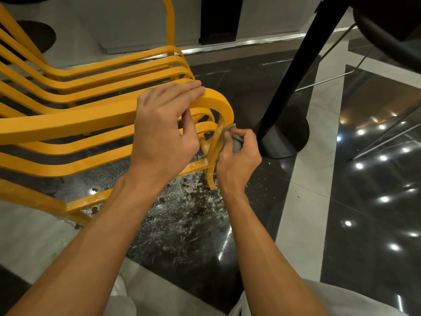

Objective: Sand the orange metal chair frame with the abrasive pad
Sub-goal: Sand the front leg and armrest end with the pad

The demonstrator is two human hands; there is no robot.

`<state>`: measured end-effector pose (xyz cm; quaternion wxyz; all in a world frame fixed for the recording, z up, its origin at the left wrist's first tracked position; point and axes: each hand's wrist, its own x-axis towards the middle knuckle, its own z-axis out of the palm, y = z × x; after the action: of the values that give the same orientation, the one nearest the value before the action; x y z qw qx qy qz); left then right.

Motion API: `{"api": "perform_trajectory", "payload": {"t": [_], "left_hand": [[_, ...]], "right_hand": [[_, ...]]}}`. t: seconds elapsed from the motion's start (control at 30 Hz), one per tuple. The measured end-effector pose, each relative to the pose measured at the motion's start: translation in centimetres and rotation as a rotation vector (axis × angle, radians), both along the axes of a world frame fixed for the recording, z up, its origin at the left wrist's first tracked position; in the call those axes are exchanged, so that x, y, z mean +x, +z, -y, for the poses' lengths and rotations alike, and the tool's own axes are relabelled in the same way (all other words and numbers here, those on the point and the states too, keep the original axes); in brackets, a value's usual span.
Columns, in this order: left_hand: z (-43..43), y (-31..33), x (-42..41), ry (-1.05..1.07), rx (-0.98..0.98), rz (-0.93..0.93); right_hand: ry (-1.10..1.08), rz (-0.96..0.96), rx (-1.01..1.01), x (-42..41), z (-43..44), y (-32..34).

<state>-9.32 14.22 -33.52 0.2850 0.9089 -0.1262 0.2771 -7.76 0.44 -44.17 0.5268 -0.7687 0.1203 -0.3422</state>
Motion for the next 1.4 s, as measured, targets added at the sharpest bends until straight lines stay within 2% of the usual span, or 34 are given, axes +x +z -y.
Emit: {"api": "perform_trajectory", "payload": {"t": [0.1,0.2,0.4,0.5,0.63,0.73,0.9,1.3,1.4], "left_hand": [[0.0,0.0,0.1,0.0,-0.008,-0.001],[-0.1,0.0,0.0,-0.004,-0.01,-0.009],[-0.1,0.1,0.0,-0.012,-0.025,-0.007],[-0.2,-0.1,0.1,-0.022,-0.01,-0.001],[-0.5,-0.9,-0.4,-0.053,-0.021,0.102],[-0.5,-2.1,-1.3,-0.118,-0.02,0.192],[0.1,-4.0,-2.2,-0.211,0.033,0.25],[2.0,-15.9,-1.3,-0.392,0.208,-0.391],[1.0,-18.0,-1.6,-0.362,0.314,-0.429]], "right_hand": [[0.014,0.068,-0.084,0.2,0.3,0.4],[0.063,-0.016,-0.117,0.2,0.9,-0.7],[-0.102,-0.153,0.177,-0.6,2.3,-1.8],[-0.077,-0.292,0.278,-1.3,2.3,-4.1],[-0.084,-0.469,0.367,-2.4,2.2,-8.0],[-0.095,-0.579,0.358,-3.6,2.3,-11.6],[-0.126,-0.661,0.421,-3.8,2.3,-16.9],[-0.166,-0.761,0.53,-2.3,1.3,-26.4],[-0.162,-0.788,0.581,-1.6,0.6,-28.7]]}}
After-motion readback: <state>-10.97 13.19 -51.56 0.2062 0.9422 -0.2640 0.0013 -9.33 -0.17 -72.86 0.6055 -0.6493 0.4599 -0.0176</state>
